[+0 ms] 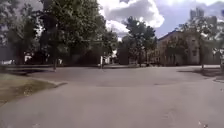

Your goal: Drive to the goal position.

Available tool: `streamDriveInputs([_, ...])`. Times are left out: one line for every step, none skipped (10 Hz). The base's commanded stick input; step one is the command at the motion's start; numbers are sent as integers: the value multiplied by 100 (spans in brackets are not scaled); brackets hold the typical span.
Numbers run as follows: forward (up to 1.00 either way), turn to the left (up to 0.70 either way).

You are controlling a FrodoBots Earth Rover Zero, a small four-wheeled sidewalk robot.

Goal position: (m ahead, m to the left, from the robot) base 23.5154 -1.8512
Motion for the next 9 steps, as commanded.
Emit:
streamDriveInputs([85, 1])
streamDriveInputs([85, 1])
streamDriveInputs([85, 1])
streamDriveInputs([85, 1])
streamDriveInputs([85, 1])
streamDriveInputs([85, 1])
streamDriveInputs([85, 1])
streamDriveInputs([85, 1])
streamDriveInputs([85, 1])
